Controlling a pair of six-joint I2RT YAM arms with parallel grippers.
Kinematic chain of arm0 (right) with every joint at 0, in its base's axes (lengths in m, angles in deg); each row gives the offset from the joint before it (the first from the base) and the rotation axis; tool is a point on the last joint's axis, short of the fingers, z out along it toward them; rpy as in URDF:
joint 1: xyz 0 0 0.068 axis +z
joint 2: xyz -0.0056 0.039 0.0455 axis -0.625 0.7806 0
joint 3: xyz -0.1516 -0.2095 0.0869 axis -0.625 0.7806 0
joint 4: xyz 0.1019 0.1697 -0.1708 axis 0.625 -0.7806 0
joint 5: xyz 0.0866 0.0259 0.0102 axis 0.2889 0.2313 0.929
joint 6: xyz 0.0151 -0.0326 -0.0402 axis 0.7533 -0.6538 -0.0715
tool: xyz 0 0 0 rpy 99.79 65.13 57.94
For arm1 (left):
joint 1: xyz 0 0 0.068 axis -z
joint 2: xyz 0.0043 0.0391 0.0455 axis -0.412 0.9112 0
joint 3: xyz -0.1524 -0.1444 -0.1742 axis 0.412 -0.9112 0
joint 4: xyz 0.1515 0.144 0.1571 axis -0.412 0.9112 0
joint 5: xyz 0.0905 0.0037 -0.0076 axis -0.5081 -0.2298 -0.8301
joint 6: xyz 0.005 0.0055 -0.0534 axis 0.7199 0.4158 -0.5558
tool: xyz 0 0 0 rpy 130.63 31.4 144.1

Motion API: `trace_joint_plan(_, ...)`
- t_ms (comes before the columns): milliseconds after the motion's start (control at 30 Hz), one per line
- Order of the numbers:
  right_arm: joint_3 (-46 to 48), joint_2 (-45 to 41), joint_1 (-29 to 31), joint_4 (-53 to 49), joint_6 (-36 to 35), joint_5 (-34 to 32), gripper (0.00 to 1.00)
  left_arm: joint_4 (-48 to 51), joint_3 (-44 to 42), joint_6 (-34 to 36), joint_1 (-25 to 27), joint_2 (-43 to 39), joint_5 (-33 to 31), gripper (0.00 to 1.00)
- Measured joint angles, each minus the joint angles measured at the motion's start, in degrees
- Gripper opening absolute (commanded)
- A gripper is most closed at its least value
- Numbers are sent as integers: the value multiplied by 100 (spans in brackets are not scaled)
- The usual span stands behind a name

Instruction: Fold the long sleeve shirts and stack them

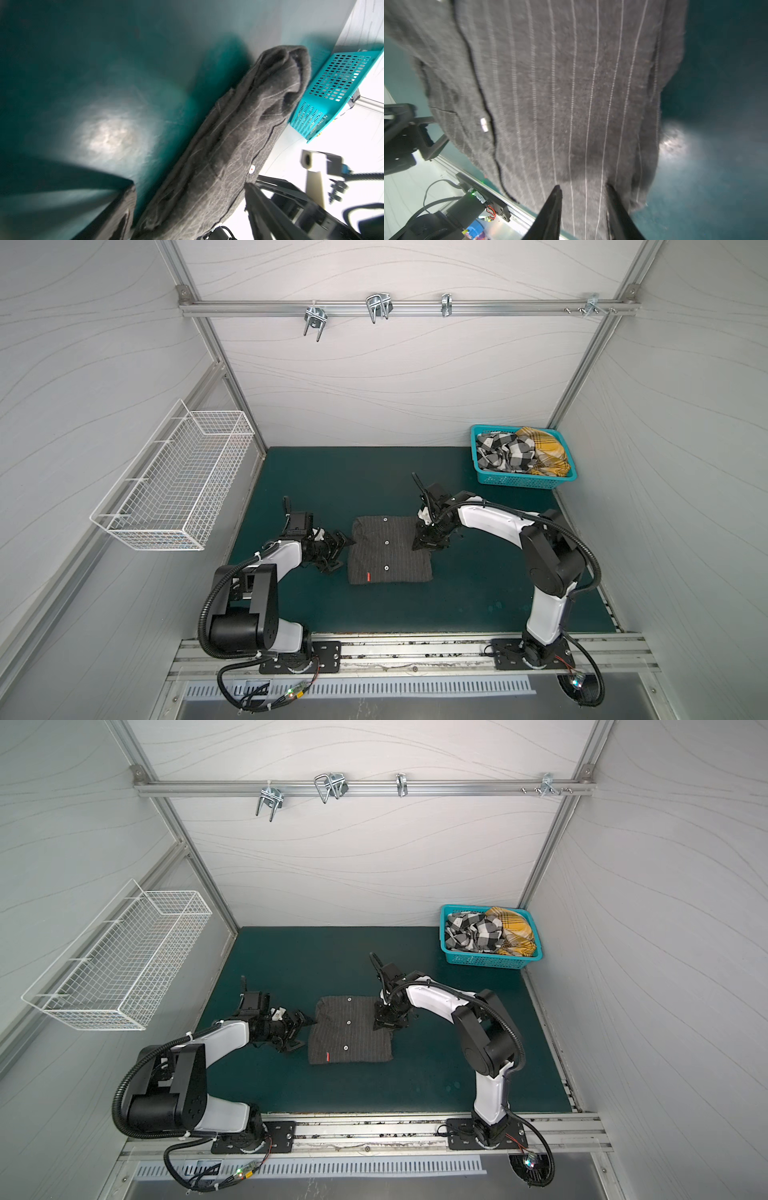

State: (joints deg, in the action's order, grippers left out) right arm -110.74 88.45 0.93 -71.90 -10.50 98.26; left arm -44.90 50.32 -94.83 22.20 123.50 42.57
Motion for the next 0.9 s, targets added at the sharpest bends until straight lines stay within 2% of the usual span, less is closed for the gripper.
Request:
trace_joint_plan(300, 219, 111, -116, 199, 164, 146, 30, -334, 48, -72, 179, 275, 125, 81)
trace_joint_plan(667, 240, 181, -203, 254, 225, 236, 28, 15, 424, -79, 245, 719, 157, 79)
trace_joint_plan(900, 243, 210, -205, 280, 232, 249, 28, 365, 721, -101, 632, 796, -332, 81)
